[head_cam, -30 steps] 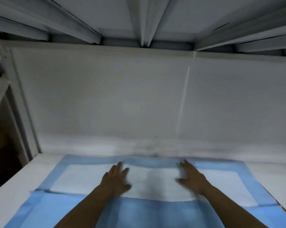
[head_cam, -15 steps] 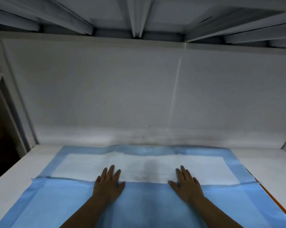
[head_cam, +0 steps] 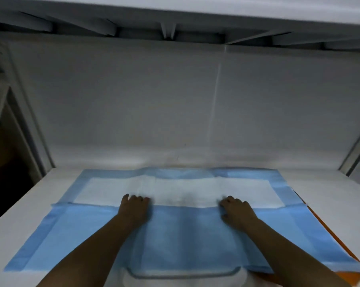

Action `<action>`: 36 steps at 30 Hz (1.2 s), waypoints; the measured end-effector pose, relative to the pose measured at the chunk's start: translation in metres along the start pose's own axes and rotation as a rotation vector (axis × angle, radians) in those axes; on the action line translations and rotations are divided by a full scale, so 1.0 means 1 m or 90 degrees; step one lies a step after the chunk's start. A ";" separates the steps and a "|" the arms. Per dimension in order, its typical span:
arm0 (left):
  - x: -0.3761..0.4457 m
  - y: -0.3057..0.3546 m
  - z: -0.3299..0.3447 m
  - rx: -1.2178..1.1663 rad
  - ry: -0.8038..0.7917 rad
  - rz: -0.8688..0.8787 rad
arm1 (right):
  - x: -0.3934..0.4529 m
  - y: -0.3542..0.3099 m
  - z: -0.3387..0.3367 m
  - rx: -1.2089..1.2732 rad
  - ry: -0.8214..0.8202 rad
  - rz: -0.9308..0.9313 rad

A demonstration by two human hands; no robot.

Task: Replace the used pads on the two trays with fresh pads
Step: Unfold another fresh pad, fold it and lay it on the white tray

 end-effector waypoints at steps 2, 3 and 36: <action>0.003 -0.005 -0.001 0.021 0.018 -0.005 | 0.002 0.006 0.001 -0.010 0.001 0.001; 0.005 -0.006 0.001 0.030 0.018 -0.004 | 0.004 0.008 0.002 0.000 -0.005 0.008; -0.015 -0.036 -0.053 0.022 0.246 -0.042 | -0.004 0.014 -0.036 -0.008 0.123 -0.044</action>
Point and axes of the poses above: each hand's wrist, its own x-axis towards the middle knuckle, its own z-axis out of the palm, y = z × x, the point moved 7 cm from there along x, towards the middle knuckle, and after that the axes turned 3 degrees about y, right-handed, at the moved point
